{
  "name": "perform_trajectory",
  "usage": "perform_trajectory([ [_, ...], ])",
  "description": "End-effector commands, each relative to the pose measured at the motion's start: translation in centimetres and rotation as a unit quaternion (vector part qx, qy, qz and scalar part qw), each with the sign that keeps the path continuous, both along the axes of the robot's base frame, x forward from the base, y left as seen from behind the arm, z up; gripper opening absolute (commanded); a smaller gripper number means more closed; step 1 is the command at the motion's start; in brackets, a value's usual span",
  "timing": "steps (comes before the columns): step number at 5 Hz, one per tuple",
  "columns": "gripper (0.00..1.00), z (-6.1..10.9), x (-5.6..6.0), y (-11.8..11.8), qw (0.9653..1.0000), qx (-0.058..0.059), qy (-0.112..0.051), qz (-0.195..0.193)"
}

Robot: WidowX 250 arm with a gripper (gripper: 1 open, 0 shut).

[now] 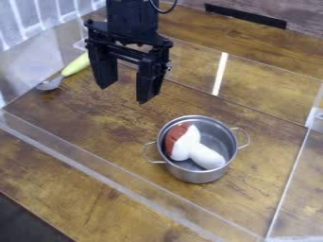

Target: Remove the mushroom from the silver pot and put it on the table

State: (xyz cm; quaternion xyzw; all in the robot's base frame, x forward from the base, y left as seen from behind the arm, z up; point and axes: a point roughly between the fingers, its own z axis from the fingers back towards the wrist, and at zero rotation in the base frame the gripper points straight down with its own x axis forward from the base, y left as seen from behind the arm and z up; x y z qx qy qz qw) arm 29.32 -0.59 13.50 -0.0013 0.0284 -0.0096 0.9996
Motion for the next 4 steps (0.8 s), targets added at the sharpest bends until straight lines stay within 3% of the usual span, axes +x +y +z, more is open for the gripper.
perform_trajectory([
  [1,1.00,-1.7,0.3,-0.7,0.9998,-0.003,0.019,0.010],
  [2,1.00,-2.8,1.5,-3.2,0.9998,-0.005,0.015,0.009],
  [4,1.00,-4.1,2.6,-8.2,0.9996,0.003,-0.012,0.025],
])
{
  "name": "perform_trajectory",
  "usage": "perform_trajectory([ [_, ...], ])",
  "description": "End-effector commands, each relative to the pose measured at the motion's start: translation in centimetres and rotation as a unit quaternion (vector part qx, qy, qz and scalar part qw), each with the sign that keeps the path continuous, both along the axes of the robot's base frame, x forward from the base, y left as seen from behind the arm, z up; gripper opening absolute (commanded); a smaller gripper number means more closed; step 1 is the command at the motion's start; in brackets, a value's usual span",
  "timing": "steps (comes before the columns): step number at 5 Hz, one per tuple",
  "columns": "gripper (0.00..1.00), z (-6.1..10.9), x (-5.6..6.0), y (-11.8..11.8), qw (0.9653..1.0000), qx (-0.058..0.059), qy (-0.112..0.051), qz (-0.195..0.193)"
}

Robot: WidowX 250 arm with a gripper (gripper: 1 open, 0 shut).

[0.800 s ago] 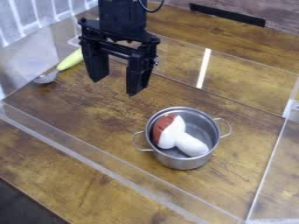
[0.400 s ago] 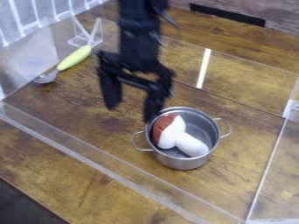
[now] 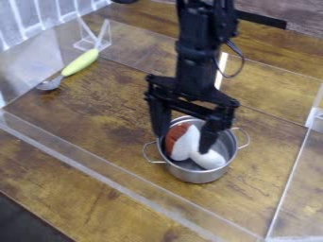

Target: Remove the mushroom from the silver pot and put it on the table

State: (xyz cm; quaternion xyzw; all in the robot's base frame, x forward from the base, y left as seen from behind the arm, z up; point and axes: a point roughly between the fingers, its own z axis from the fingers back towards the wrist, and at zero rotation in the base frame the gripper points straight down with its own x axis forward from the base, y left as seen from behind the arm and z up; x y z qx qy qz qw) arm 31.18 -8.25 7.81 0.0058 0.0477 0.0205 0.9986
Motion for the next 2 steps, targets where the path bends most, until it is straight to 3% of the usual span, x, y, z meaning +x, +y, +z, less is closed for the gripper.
perform_trajectory([
  [1,1.00,1.18,1.71,-0.39,0.9988,0.007,-0.040,-0.027],
  [2,1.00,0.76,2.67,0.28,0.9976,0.013,-0.043,-0.053],
])
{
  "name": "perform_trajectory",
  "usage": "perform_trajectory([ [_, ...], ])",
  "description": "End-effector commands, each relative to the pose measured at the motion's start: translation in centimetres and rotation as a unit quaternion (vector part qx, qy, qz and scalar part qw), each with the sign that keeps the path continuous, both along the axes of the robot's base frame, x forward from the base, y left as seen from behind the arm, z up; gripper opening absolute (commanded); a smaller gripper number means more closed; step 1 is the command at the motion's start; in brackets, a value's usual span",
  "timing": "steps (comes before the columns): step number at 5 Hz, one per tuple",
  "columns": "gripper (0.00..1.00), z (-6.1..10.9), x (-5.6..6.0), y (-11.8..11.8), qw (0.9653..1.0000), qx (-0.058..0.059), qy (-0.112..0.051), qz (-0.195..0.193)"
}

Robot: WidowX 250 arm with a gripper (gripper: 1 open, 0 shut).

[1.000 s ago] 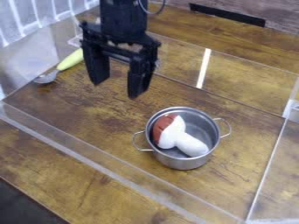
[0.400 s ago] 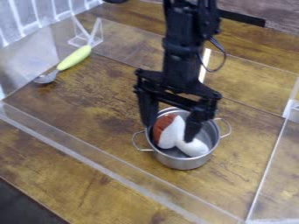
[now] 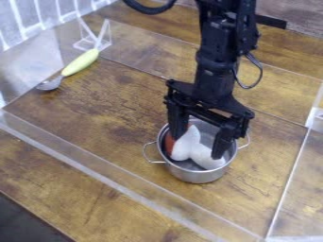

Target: Remove the mushroom from the silver pot and put it on the table

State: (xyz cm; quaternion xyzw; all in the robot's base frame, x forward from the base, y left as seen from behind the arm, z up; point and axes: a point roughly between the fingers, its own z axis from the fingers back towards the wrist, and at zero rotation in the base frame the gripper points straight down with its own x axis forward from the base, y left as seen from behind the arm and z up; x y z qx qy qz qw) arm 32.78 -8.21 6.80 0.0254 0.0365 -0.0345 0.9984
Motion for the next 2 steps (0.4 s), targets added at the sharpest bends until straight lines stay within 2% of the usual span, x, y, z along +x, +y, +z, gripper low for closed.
perform_trajectory([
  [1,1.00,0.5,1.9,-0.2,0.9994,-0.004,-0.033,-0.009],
  [2,1.00,-0.7,2.6,-0.6,0.9992,-0.004,-0.034,-0.020],
])
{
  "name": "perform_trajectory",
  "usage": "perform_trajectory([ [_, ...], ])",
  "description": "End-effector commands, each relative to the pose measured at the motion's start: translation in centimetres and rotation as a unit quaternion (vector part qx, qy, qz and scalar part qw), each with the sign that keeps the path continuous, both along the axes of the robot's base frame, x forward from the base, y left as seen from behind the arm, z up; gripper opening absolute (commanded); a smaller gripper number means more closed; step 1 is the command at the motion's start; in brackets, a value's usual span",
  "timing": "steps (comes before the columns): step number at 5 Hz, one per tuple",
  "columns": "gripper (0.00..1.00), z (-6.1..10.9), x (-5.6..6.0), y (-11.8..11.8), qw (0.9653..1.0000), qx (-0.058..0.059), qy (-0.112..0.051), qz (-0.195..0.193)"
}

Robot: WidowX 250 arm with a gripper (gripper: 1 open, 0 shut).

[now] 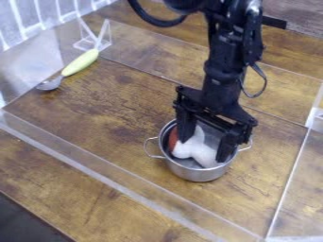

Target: Remove the mushroom from the silver pot and put it on the table

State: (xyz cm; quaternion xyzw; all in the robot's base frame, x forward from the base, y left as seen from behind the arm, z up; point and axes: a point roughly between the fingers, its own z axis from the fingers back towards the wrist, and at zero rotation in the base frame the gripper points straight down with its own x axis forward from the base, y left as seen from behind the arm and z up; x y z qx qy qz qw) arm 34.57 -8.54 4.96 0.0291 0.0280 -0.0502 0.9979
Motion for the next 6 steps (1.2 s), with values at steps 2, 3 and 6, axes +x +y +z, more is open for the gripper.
perform_trajectory([
  [2,1.00,1.6,0.9,3.1,0.9994,-0.005,-0.024,0.025],
  [3,1.00,1.9,0.8,4.5,0.9990,-0.004,-0.024,0.037],
  [6,0.00,1.6,-1.3,4.5,0.9983,-0.002,-0.031,0.050],
])
